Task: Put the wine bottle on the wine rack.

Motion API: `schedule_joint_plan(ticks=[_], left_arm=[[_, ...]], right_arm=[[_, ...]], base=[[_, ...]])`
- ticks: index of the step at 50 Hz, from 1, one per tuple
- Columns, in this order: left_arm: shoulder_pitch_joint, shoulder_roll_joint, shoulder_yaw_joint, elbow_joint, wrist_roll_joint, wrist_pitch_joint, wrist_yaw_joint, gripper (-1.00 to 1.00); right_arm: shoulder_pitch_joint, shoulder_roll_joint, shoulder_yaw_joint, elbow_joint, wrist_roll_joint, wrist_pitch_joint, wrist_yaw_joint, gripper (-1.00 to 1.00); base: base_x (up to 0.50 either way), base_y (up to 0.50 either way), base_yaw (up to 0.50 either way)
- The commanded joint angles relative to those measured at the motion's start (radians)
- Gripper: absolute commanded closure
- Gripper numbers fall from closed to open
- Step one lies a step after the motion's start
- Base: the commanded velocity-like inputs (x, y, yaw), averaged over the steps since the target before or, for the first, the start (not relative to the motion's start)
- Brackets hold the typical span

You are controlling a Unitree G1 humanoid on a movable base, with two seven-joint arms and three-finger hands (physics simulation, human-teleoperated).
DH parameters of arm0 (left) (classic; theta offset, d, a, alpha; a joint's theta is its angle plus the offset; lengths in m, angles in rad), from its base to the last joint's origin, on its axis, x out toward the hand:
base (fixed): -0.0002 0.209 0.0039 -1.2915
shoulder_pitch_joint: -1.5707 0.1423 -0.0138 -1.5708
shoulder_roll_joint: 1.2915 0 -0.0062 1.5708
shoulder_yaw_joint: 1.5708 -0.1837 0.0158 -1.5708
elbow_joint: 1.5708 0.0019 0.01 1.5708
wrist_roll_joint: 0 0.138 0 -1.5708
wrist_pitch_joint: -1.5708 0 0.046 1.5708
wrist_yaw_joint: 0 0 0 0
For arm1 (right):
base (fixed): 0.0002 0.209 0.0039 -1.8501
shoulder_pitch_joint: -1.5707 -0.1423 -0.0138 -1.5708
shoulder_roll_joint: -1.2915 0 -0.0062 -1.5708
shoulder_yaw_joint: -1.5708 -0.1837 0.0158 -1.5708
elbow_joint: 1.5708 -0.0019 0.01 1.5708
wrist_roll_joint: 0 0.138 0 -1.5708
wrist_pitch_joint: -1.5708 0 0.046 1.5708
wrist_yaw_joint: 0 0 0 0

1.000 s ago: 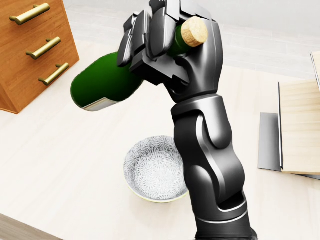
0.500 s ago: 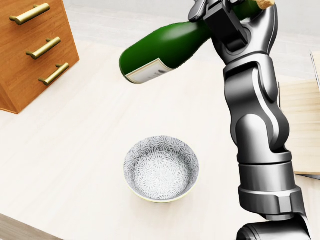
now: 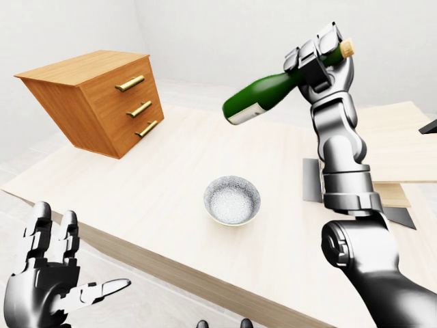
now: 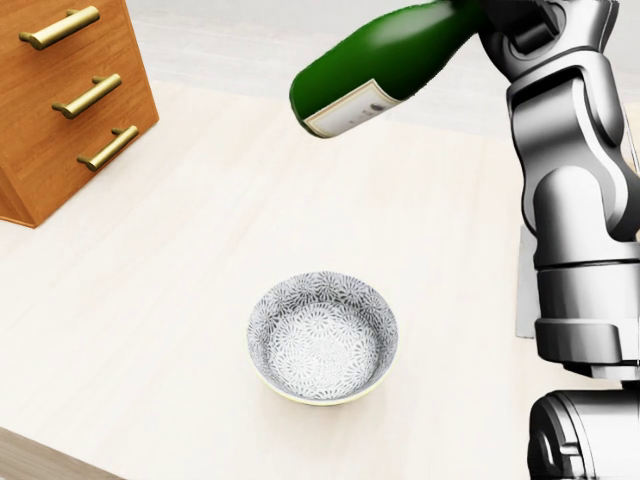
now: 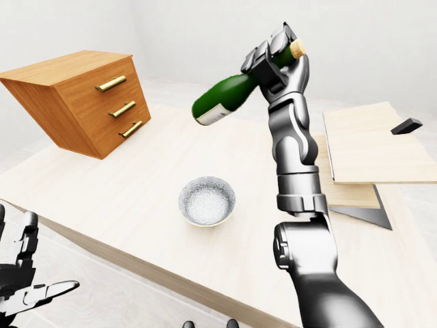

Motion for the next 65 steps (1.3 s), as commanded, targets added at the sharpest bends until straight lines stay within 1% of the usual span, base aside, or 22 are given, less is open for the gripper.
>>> schedule_joint_plan(ticks=[1, 5, 6, 8, 11, 13, 15, 20, 25, 30, 32, 35, 40, 52, 61, 65], left_arm=[[0.003, 0.002, 0.01, -0.03, -0.011, 0.0, 0.005, -1.0], [-0.005, 0.008, 0.022, -0.034, -0.016, 0.0, 0.012, -1.0], [-0.007, 0.009, 0.025, -0.037, -0.018, 0.0, 0.014, -1.0], [-0.008, 0.009, 0.027, -0.04, -0.019, 0.0, 0.015, -1.0], [-0.007, 0.007, 0.03, -0.045, -0.022, 0.0, 0.014, -1.0], [-0.008, 0.007, 0.032, -0.044, -0.02, 0.0, 0.013, -1.0], [-0.009, 0.009, 0.037, -0.046, -0.022, 0.0, 0.013, -1.0], [-0.015, 0.012, 0.045, -0.045, -0.025, 0.0, 0.016, -1.0], [-0.015, 0.013, 0.049, -0.052, -0.029, 0.0, 0.017, -1.0], [-0.017, 0.017, 0.06, -0.05, -0.036, 0.0, 0.015, -1.0], [-0.015, 0.025, 0.083, -0.065, -0.065, 0.0, 0.021, -1.0], [-0.014, 0.03, 0.102, -0.074, -0.08, 0.0, 0.019, -1.0], [-0.017, 0.028, 0.111, -0.073, -0.081, 0.0, 0.014, -1.0], [-0.029, 0.026, 0.108, -0.066, -0.068, 0.0, 0.013, -1.0], [-0.034, 0.024, 0.099, -0.051, -0.056, 0.0, 0.012, -1.0], [-0.033, 0.023, 0.094, -0.043, -0.052, 0.0, 0.009, -1.0]], right_arm=[[-0.14, -0.122, -0.033, 0.281, -0.065, 0.0, 0.155, 1.0], [-0.167, -0.157, -0.051, 0.322, -0.055, 0.0, 0.196, 1.0], [-0.168, -0.17, -0.042, 0.328, -0.053, 0.0, 0.222, 1.0], [-0.182, -0.177, -0.062, 0.367, -0.048, 0.0, 0.223, 1.0], [-0.192, -0.201, -0.051, 0.419, -0.072, 0.0, 0.261, 1.0], [-0.203, -0.211, -0.061, 0.449, -0.074, 0.0, 0.264, 1.0], [-0.202, -0.225, -0.043, 0.456, -0.092, 0.0, 0.295, 1.0], [-0.225, -0.255, -0.067, 0.515, -0.102, 0.0, 0.324, 1.0], [-0.243, -0.282, -0.101, 0.556, -0.077, 0.0, 0.343, 1.0], [-0.251, -0.302, -0.114, 0.583, -0.06, 0.0, 0.361, 1.0], [-0.253, -0.312, -0.109, 0.6, -0.064, 0.0, 0.376, 1.0], [-0.269, -0.324, -0.116, 0.615, -0.06, 0.0, 0.372, 1.0], [-0.27, -0.341, -0.137, 0.601, -0.033, 0.0, 0.359, 1.0], [-0.249, -0.395, -0.162, 0.606, 0.025, 0.0, 0.331, 1.0], [-0.239, -0.416, -0.165, 0.623, 0.051, 0.0, 0.311, 1.0], [-0.215, -0.43, -0.178, 0.602, 0.075, 0.0, 0.291, 1.0]], base=[[0.0, 0.0, 0.0], [0.0, 0.0, 0.0], [0.0, 0.0, 0.0], [0.0, 0.0, 0.0], [0.0, 0.0, 0.0], [0.0, 0.0, 0.0], [0.0, 0.0, 0.0], [0.0, 0.0, 0.0], [0.0, 0.0, 0.0], [0.0, 0.0, 0.0], [0.0, 0.0, 0.0], [0.0, 0.0, 0.0], [0.0, 0.0, 0.0], [0.0, 0.0, 0.0], [0.0, 0.0, 0.0], [0.0, 0.0, 0.0]])
